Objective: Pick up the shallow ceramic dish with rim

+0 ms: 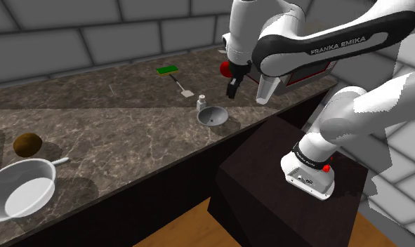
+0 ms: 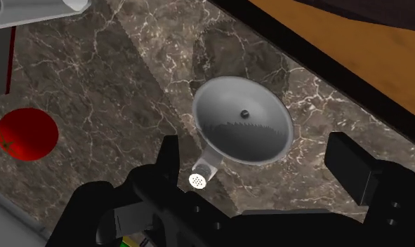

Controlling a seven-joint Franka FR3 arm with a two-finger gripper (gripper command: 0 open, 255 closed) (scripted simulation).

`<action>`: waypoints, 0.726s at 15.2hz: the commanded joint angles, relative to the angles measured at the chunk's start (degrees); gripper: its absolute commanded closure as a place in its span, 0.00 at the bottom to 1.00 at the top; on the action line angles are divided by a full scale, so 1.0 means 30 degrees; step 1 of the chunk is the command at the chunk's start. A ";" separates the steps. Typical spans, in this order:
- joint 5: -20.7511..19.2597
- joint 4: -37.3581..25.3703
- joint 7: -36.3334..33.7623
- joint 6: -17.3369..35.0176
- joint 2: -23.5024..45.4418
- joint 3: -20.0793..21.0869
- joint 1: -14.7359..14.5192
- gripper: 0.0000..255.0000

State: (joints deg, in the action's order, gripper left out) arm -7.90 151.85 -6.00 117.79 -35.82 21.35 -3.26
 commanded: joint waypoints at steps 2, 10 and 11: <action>-0.1283 0.0348 -0.1908 0.2295 0.1814 0.1697 0.0564 0.00; -0.9856 -0.0631 -1.0633 0.5870 0.8730 0.7304 0.4670 0.00; -1.1654 -0.1055 -1.2190 0.5666 0.9982 0.7929 0.5224 0.00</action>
State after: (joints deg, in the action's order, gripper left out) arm -36.76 149.67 -37.17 134.70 -9.69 42.95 10.54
